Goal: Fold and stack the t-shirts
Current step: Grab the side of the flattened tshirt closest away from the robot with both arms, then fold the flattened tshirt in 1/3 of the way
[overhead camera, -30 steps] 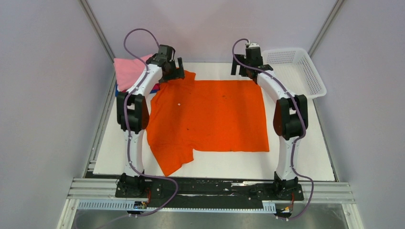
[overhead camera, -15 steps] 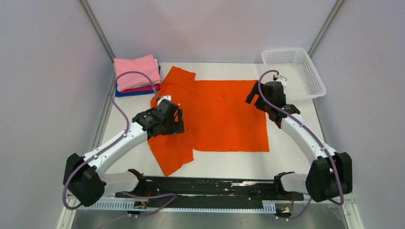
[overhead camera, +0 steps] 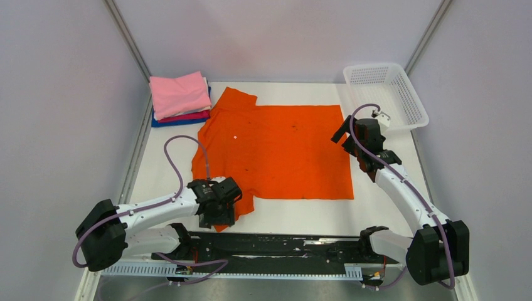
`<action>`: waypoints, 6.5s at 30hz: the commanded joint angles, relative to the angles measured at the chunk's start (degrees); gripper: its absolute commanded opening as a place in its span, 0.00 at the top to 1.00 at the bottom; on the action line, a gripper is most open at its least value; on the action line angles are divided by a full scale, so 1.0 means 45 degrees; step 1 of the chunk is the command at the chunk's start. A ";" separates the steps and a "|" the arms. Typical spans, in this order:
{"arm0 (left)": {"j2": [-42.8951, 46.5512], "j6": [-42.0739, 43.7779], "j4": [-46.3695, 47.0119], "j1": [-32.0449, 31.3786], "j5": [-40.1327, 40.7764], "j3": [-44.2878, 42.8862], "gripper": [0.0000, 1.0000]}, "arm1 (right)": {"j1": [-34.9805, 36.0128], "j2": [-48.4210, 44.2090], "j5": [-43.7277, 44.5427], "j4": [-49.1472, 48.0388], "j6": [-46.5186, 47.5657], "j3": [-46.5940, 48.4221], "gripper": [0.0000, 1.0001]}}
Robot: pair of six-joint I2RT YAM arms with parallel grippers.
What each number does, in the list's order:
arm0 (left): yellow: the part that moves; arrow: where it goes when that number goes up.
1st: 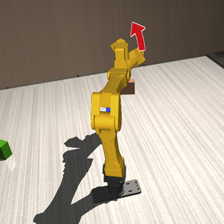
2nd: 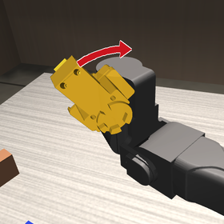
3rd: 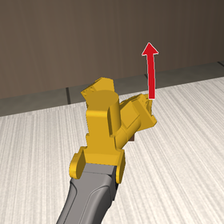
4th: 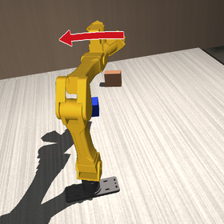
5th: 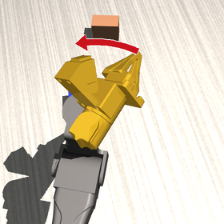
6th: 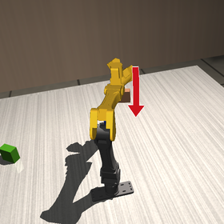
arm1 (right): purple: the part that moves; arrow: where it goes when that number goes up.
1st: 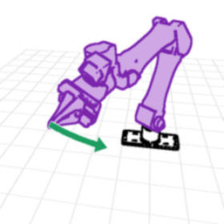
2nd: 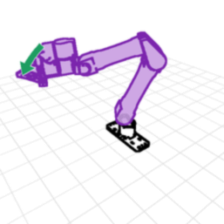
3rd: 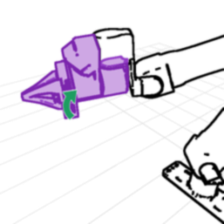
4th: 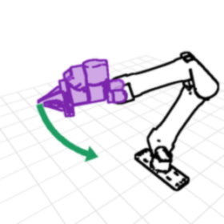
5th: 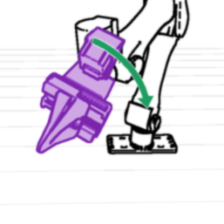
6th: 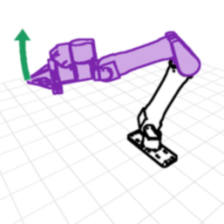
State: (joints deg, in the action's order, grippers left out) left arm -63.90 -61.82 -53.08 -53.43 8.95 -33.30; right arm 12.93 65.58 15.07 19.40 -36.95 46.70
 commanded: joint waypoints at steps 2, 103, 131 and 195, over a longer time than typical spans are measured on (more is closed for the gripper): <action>-0.0080 -0.1532 0.0997 -0.0045 0.0057 0.0547 0.29 | -0.0099 -0.0082 0.0357 -0.0423 -0.0079 -0.0021 0.00; -0.3395 0.5941 0.6726 0.8385 -0.4656 -0.5790 1.00 | -0.1079 0.1520 -0.2024 0.2023 -0.0135 0.0189 0.98; -0.7167 0.8213 0.7311 0.9615 -0.3056 -0.8820 0.90 | -0.1639 0.5115 -0.1209 0.0264 -0.0632 0.2619 0.90; 0.0187 0.3340 0.4719 0.6923 -0.5067 0.1567 0.00 | 0.2473 -0.0542 -0.5625 0.5022 -0.2466 -0.4096 0.00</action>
State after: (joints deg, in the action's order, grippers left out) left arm -63.81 -45.17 -26.30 -21.91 -15.62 -28.60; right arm 22.85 64.31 -13.65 34.22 -43.62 29.82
